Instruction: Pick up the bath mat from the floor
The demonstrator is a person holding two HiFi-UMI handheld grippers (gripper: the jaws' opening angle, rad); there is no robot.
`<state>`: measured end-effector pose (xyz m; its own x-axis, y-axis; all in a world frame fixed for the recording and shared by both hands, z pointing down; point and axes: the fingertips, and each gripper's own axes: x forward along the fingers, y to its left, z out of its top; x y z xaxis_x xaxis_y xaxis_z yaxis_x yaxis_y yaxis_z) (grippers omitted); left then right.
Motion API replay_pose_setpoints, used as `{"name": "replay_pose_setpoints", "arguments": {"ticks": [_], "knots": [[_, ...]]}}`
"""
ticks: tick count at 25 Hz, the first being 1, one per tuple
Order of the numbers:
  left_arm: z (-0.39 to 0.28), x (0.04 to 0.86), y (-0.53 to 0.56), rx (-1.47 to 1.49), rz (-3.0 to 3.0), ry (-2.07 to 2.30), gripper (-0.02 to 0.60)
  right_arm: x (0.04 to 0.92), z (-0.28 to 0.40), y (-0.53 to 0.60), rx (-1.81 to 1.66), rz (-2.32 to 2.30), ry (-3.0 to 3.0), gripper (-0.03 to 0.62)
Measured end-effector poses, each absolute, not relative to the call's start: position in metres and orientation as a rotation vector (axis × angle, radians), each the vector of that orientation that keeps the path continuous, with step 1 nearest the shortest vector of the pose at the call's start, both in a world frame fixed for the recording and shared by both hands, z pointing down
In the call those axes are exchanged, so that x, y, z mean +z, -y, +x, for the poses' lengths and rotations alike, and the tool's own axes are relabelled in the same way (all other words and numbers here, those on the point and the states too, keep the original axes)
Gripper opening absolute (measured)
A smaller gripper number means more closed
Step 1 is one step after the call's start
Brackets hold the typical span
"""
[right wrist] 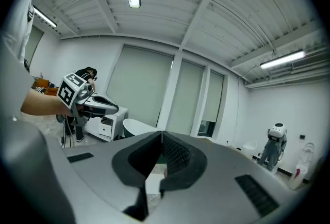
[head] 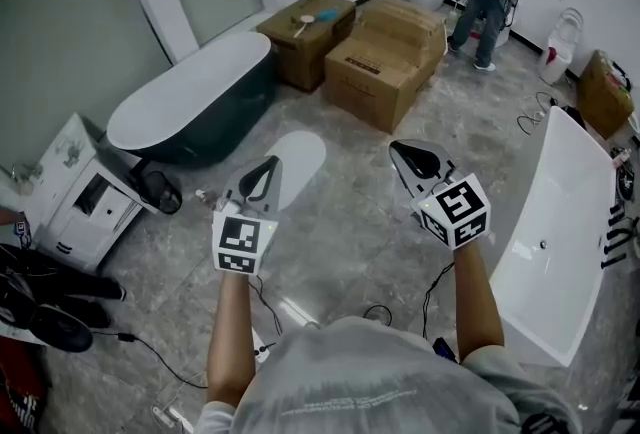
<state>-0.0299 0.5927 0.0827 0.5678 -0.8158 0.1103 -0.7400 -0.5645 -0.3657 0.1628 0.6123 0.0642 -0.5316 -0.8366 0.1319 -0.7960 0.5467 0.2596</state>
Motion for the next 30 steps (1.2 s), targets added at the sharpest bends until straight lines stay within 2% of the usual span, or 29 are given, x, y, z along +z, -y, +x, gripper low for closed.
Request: {"name": "replay_pose_setpoints", "arguments": {"ticks": [8, 9, 10, 11, 12, 13, 17, 30], "knots": [[-0.037, 0.09, -0.593, -0.386, -2.548, -1.337, 0.02, 0.066, 0.163, -0.611, -0.237, 1.371, 2.562, 0.017], [-0.037, 0.09, -0.593, -0.381, -2.548, -1.338, 0.02, 0.066, 0.163, -0.61, -0.228, 1.367, 2.564, 0.021], [-0.037, 0.089, -0.593, -0.378, -2.548, -1.339, 0.021, 0.066, 0.163, -0.609, -0.218, 1.358, 2.565, 0.056], [-0.036, 0.088, -0.593, -0.378, -2.547, -1.342, 0.038, 0.066, 0.162, -0.608, -0.21, 1.347, 2.566, 0.109], [-0.036, 0.088, -0.592, -0.382, -2.546, -1.344, 0.112, 0.067, 0.162, -0.607, -0.205, 1.338, 2.565, 0.13], [-0.035, 0.087, -0.592, -0.387, -2.543, -1.343, 0.146, 0.067, 0.161, -0.607, -0.204, 1.333, 2.564, 0.137], [-0.033, 0.087, -0.594, -0.385, -2.535, -1.332, 0.167, 0.069, 0.162, -0.607, -0.202, 1.323, 2.565, 0.158], [-0.004, 0.106, -0.594, -0.397, -2.531, -1.382, 0.191, 0.088, 0.2, -0.6, -0.17, 1.296, 2.571, 0.166]]}}
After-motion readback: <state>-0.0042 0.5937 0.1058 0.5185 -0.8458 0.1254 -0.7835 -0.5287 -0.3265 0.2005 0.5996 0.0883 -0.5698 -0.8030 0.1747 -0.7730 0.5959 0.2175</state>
